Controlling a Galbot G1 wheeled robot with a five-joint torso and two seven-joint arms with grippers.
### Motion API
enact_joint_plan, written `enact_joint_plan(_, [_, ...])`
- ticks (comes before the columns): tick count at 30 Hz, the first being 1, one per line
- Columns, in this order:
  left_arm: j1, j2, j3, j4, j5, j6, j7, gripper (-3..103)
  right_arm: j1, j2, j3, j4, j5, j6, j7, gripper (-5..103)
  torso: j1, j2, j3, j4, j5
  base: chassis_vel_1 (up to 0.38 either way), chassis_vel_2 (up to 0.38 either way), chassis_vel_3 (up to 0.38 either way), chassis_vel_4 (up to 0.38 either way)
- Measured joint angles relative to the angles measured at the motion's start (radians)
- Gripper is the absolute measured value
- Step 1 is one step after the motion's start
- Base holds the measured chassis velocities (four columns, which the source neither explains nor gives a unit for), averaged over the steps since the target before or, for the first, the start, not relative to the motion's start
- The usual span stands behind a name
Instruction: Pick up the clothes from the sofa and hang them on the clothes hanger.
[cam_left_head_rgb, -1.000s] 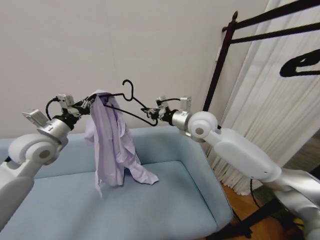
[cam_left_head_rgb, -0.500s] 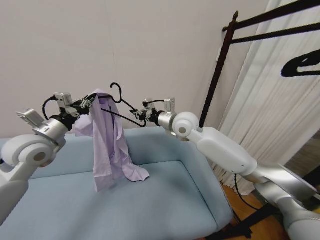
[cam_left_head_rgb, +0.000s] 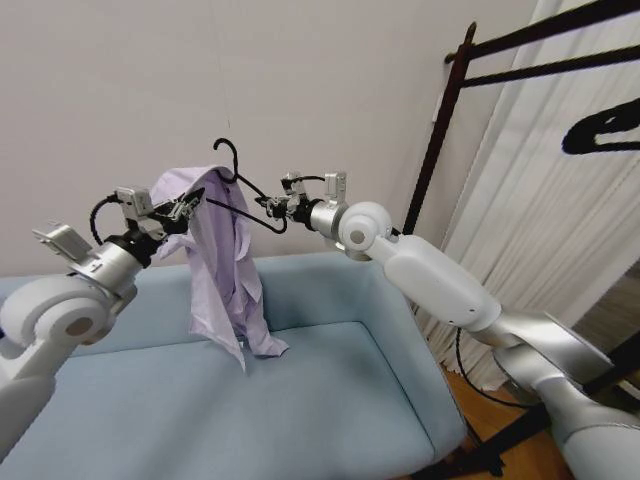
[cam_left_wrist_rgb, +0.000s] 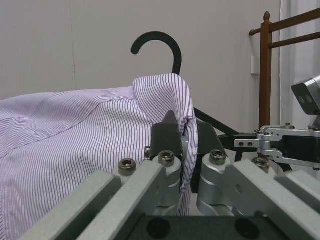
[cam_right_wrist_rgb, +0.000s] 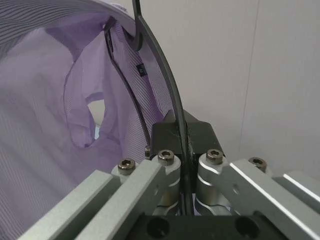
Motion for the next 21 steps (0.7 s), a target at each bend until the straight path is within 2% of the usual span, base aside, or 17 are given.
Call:
enact_joint_plan(10, [0.075, -0.010, -0.077, 0.002, 0.005, -0.001, 0.012, 3, 0.023, -0.036, 0.024, -0.022, 0.007, -0.001, -0.028, 2, 0.000, 0.000, 0.000, -0.0001, 0.0001, 0.000, 0.000, 0.000, 0.000])
enact_joint_plan(21, [0.068, -0.035, -0.049, 0.016, 0.040, -0.003, 0.003, 3, 0.042, -0.031, 0.043, 0.024, 0.051, -0.005, -0.008, 2, 0.000, 0.000, 0.000, 0.0000, 0.0000, 0.000, 0.000, 0.000, 0.000])
